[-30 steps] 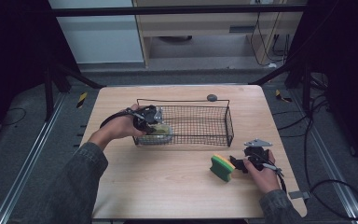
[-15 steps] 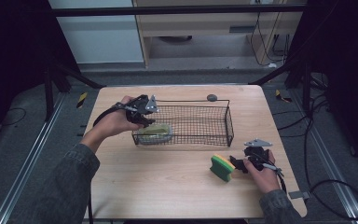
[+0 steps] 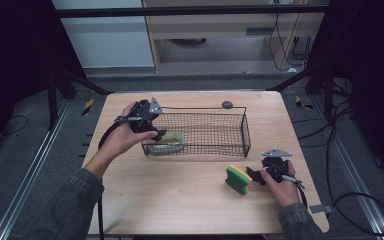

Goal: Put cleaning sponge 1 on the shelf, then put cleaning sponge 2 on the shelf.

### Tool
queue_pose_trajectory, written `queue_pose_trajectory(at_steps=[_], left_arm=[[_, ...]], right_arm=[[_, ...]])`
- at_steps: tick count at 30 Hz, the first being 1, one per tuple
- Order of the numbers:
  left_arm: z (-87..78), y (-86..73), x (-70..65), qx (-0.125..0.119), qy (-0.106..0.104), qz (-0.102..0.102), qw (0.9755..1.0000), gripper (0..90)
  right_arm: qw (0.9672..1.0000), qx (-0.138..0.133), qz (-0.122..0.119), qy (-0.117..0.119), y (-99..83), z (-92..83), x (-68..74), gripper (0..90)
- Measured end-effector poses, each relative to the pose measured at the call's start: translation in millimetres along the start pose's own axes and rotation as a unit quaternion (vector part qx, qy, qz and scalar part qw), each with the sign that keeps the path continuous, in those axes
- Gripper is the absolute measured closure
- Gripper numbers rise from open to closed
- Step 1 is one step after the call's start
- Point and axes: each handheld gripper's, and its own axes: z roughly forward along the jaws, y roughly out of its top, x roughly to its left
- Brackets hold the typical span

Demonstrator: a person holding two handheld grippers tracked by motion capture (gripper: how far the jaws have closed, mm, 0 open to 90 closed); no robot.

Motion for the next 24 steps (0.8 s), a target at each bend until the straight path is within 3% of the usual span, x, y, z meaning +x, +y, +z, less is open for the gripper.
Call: queue_pose_trajectory(at_steps=[3, 7, 13, 15, 16, 18, 19, 24], left_arm=[[-8.0, -11.5, -8.1, -0.022, 0.01, -0.027, 0.9993, 5.2], [-16.2, -39.0, -23.6, -0.043, 0.027, -0.061, 0.9968, 4.0], [-15.7, -81.8, -43.7, -0.038, 0.037, -0.095, 0.994, 4.1], [-7.8, -99.0, -50.1, -0.037, 0.029, -0.111, 0.9927, 4.2], [-3.1, -106.0, -53.5, -0.024, 0.017, -0.124, 0.9918, 4.7], [5.9, -117.1, -61.0, -0.006, 0.008, -0.121, 0.9926, 4.9], [8.0, -122.4, -63.8, 0.001, 0.014, -0.117, 0.9931, 4.8], [18.9, -141.6, -66.7, 0.012, -0.008, -0.148, 0.9889, 4.8]], right_arm=[[1.0, 0.004, -0.004, 0.001, 1.2, -0.2, -0.8, 2.2], [0.9997, 0.024, -0.005, 0.005, 3.8, -4.9, -1.6, 6.0], [0.9991, 0.038, -0.02, 0.005, 1.9, -18.6, -3.5, 9.6], [0.9986, 0.044, -0.028, 0.006, 2.5, -23.3, -3.6, 11.7], [0.9978, 0.055, -0.034, 0.01, 3.2, -26.8, -3.8, 14.1], [0.9962, 0.074, -0.038, 0.024, 3.5, -33.5, -3.6, 13.9], [0.9957, 0.079, -0.039, 0.03, 3.2, -37.2, -3.2, 14.6], [0.9922, 0.102, -0.057, 0.042, 4.4, -57.4, 2.3, 14.7]])
